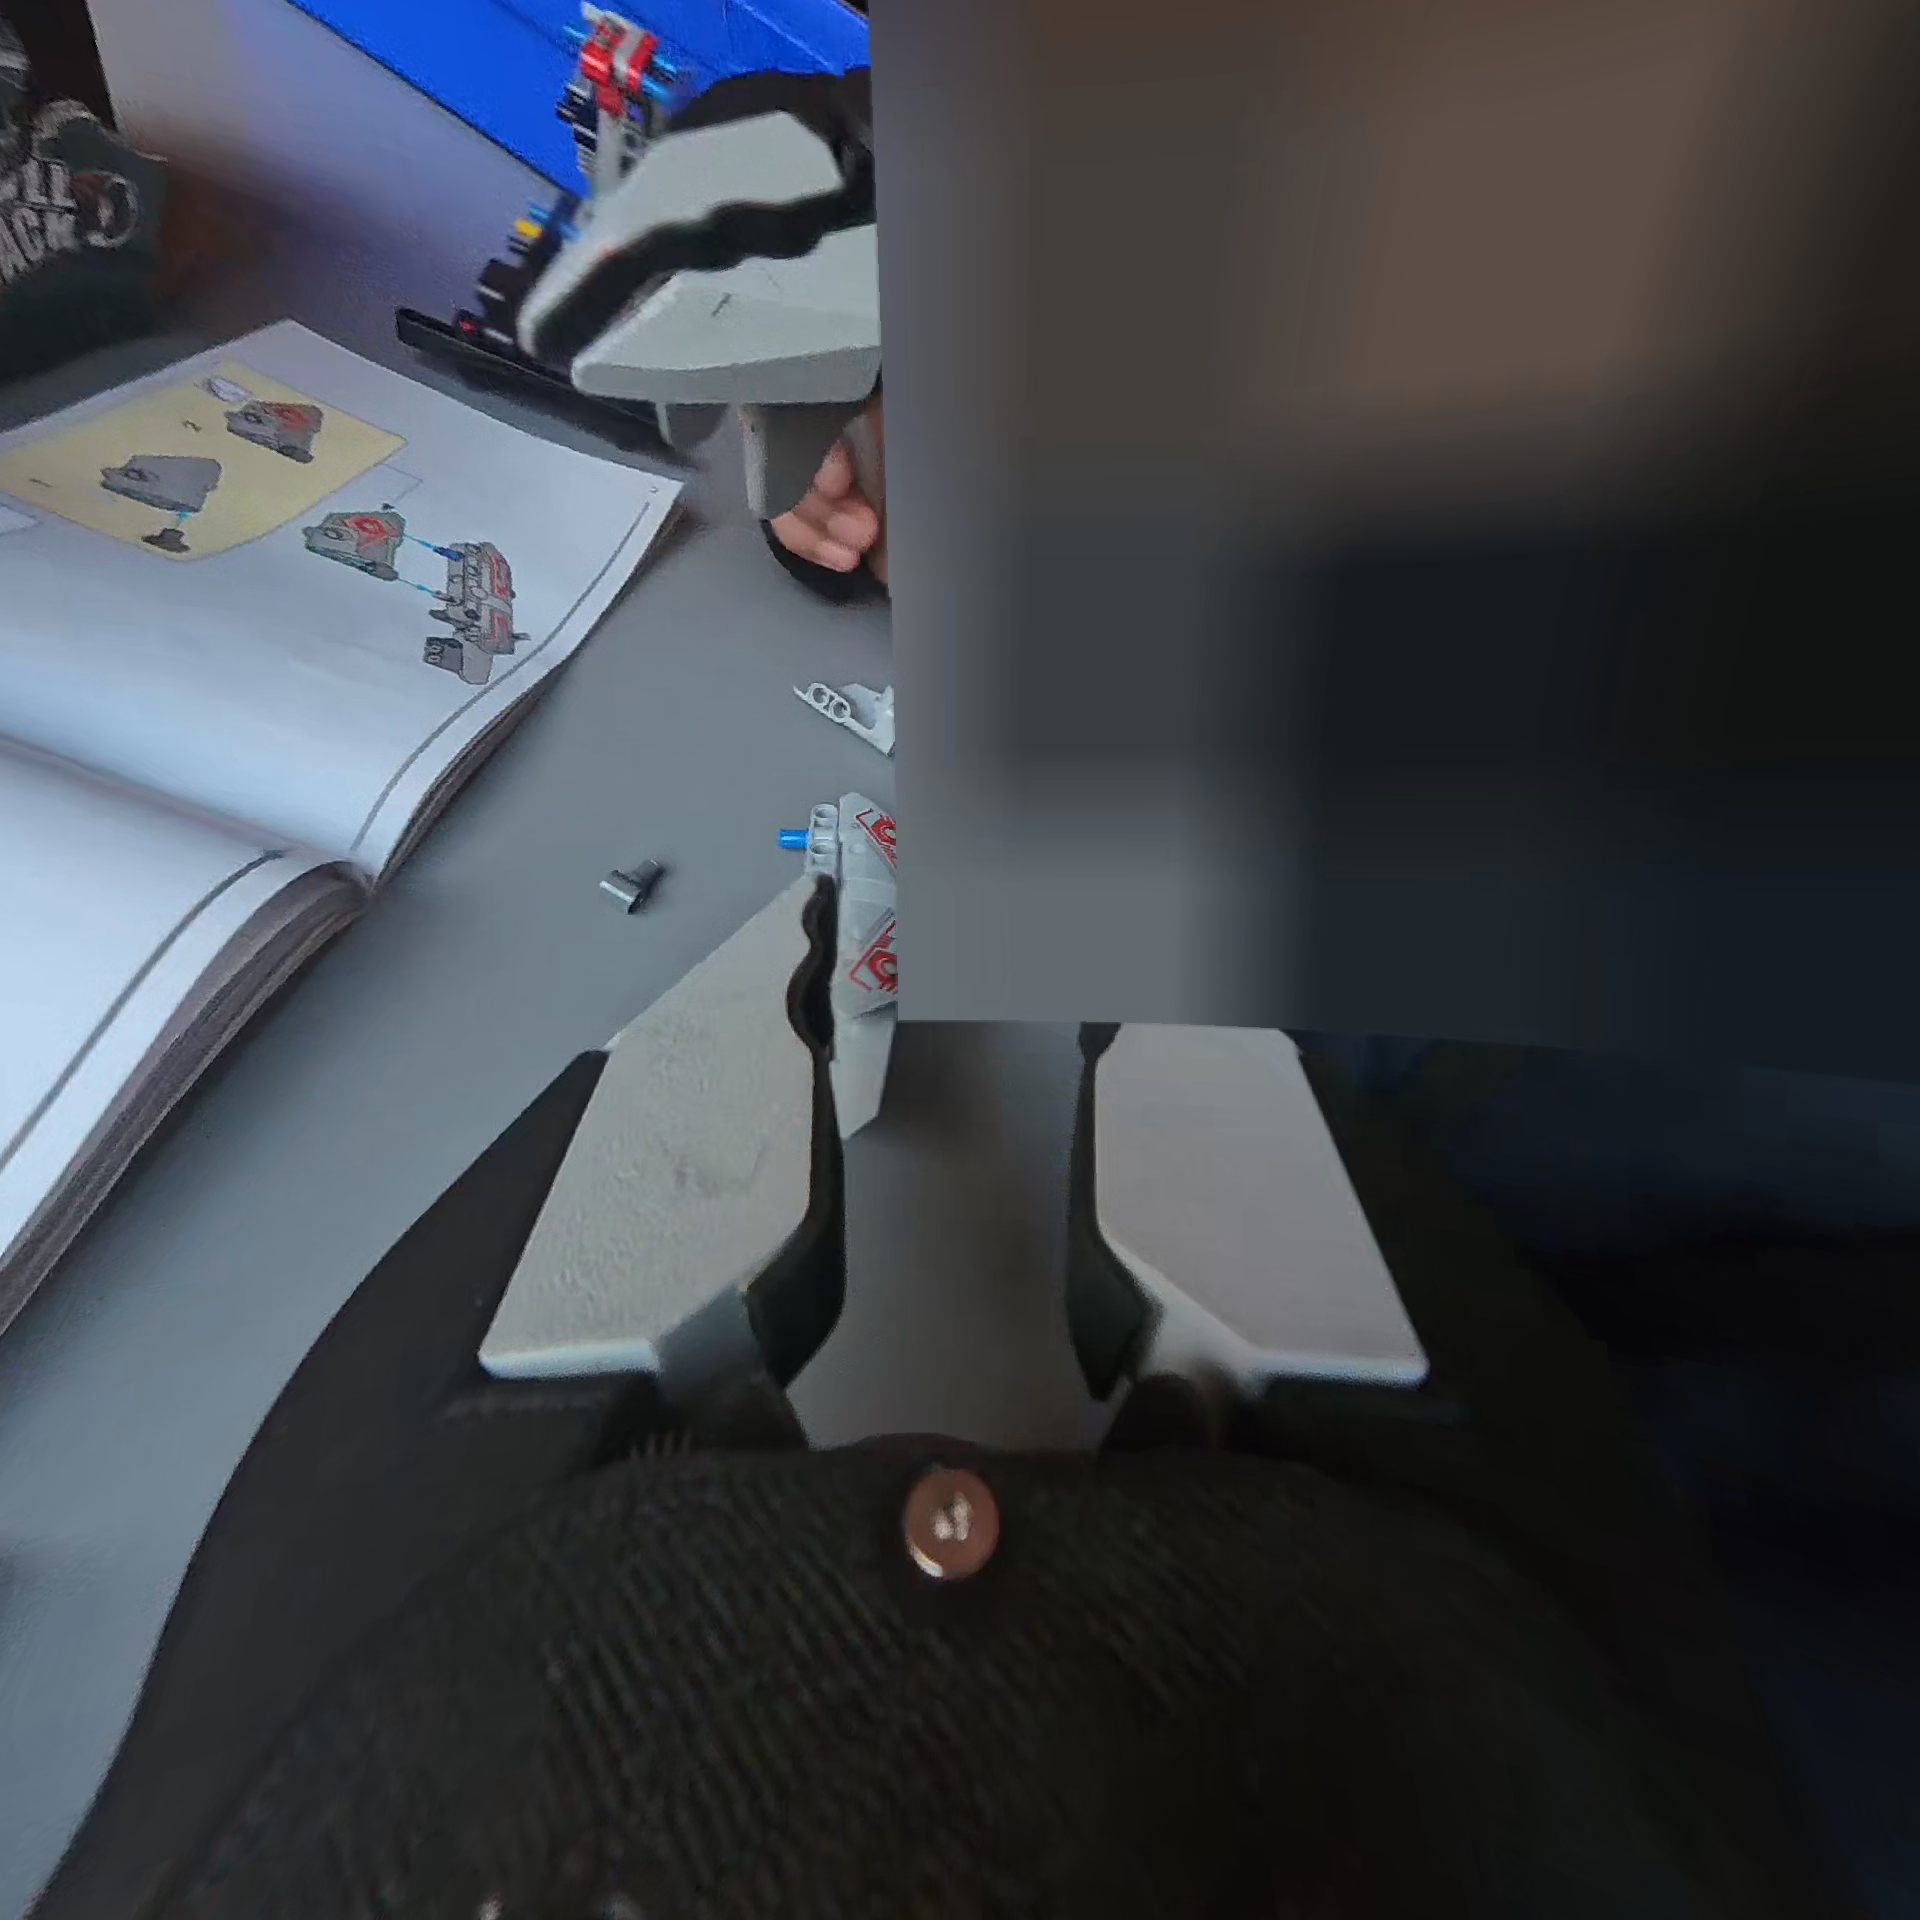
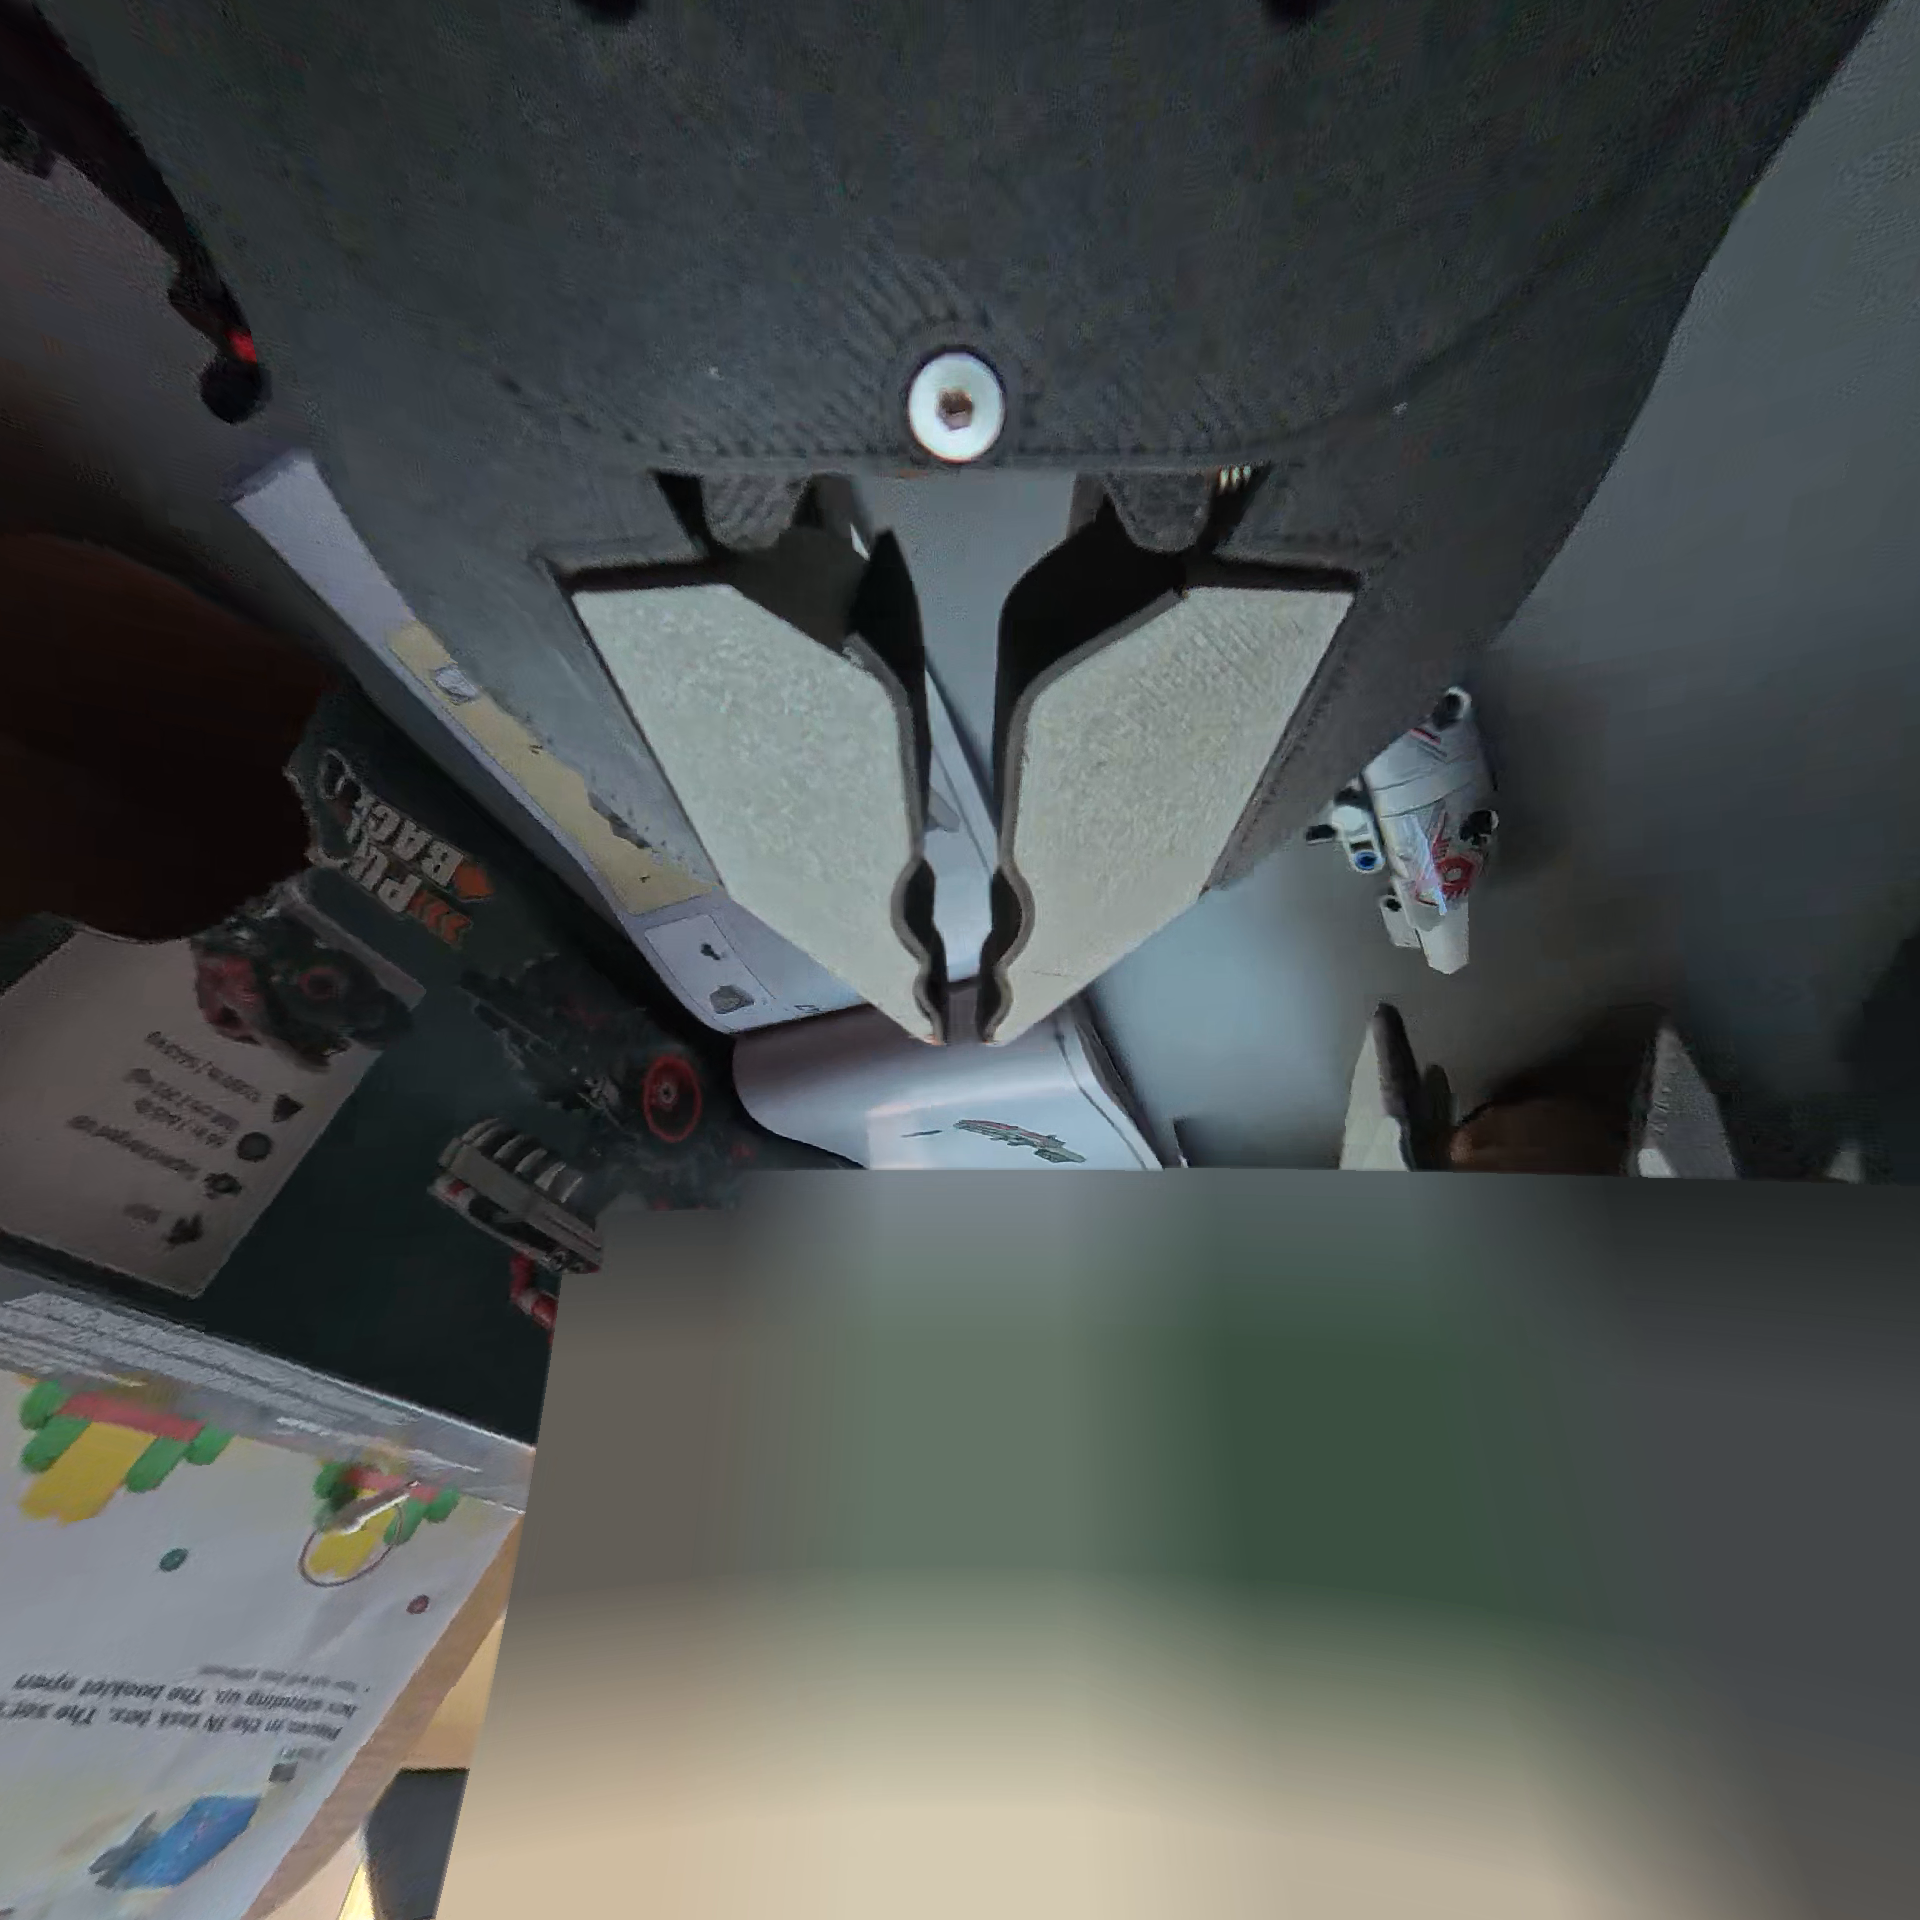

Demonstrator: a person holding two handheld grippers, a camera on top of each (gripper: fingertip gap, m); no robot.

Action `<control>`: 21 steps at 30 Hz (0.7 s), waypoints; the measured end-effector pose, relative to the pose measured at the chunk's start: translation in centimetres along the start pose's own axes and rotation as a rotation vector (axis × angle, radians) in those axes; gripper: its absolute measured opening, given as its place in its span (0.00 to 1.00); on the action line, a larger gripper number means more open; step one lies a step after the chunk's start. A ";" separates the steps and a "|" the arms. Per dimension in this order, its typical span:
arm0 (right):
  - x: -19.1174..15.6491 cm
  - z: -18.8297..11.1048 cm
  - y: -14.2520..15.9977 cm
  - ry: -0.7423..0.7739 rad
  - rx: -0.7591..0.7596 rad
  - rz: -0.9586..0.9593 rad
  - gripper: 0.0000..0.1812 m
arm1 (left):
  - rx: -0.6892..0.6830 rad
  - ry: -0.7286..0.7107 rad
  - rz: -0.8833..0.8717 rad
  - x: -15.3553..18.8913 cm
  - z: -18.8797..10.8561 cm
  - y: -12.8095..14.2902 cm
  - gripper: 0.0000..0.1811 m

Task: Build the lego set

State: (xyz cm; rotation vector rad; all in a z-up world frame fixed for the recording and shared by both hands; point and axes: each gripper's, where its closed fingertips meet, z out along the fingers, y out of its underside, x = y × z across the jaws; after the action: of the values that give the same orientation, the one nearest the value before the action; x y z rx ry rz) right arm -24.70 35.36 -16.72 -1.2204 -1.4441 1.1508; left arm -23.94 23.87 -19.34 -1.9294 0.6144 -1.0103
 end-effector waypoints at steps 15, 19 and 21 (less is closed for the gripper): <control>0.4 0.0 1.1 0.049 -0.094 -0.064 0.02 | -0.046 -0.101 0.100 -0.7 -0.5 0.7 0.21; 1.5 -1.1 0.3 0.110 -0.062 -0.068 0.02 | -0.020 -0.212 0.153 -2.1 -1.3 -0.1 0.19; 1.9 -1.3 0.2 0.130 -0.055 -0.054 0.01 | -0.015 -0.286 0.173 -3.1 -1.7 -0.4 0.18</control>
State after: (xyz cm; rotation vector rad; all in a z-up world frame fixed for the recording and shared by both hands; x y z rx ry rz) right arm -23.61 37.42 -16.58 -1.2627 -1.4097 0.9826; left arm -27.01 25.53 -19.74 -1.9499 0.6119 -0.6097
